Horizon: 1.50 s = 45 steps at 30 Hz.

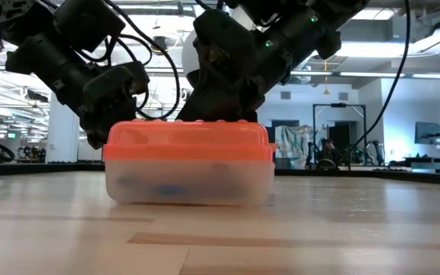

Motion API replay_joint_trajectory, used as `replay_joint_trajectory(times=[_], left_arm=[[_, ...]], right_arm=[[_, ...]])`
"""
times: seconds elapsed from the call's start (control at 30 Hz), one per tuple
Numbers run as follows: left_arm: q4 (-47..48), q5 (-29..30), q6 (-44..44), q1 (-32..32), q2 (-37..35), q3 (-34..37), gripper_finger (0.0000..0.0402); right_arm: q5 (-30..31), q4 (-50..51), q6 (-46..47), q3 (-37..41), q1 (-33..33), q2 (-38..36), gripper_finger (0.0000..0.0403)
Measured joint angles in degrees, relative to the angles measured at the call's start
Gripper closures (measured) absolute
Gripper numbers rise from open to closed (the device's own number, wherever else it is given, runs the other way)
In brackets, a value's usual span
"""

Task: Pick & place school supplies into a supply box
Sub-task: Close the orange supply box

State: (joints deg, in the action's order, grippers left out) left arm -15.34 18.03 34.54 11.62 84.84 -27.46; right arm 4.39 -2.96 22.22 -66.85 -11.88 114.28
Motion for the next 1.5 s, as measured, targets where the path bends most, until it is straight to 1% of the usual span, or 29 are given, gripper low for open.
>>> replay_joint_trajectory(times=[0.13, 0.3, 0.5, 0.7, 0.83, 1.1, 1.37, 1.5], left_arm=[[-0.2, 0.4, -1.0, 0.0, -1.6, -0.1, 0.0272], [-0.1, 0.3, -1.1, 0.0, -1.7, -0.1, 0.0272], [0.7, -0.3, -0.5, 0.0, -1.7, -0.1, 0.0272], [2.1, -3.0, -0.1, 0.3, -1.7, -0.1, 0.0272], [3.3, -5.0, 2.2, 2.4, -1.7, 0.0, 0.0272], [1.7, -4.3, 3.7, 7.3, -1.3, 0.0, 0.0272], [0.6, -3.2, 2.9, 8.6, -1.3, -0.3, 0.0272], [0.6, -0.6, 0.7, 8.6, -1.3, -1.2, 0.0272]], right_arm=[[0.0, -0.4, -1.4, 0.1, 0.0, 0.0, 0.0264], [0.1, -0.9, -4.6, 0.4, -0.1, -1.4, 0.0265], [0.4, 1.2, -8.4, 0.8, -0.1, -4.8, 0.0261], [0.5, 1.2, -10.7, 0.5, -1.3, -9.7, 0.0262], [2.3, 8.4, -10.6, 0.5, -2.4, -12.9, 0.0261], [9.3, 24.4, -6.4, 0.5, -5.7, -17.8, 0.0271], [14.1, 35.3, 1.4, 0.4, -7.4, -21.2, 0.0276], [16.5, 40.3, 5.3, 0.4, -8.7, -22.8, 0.0275]])
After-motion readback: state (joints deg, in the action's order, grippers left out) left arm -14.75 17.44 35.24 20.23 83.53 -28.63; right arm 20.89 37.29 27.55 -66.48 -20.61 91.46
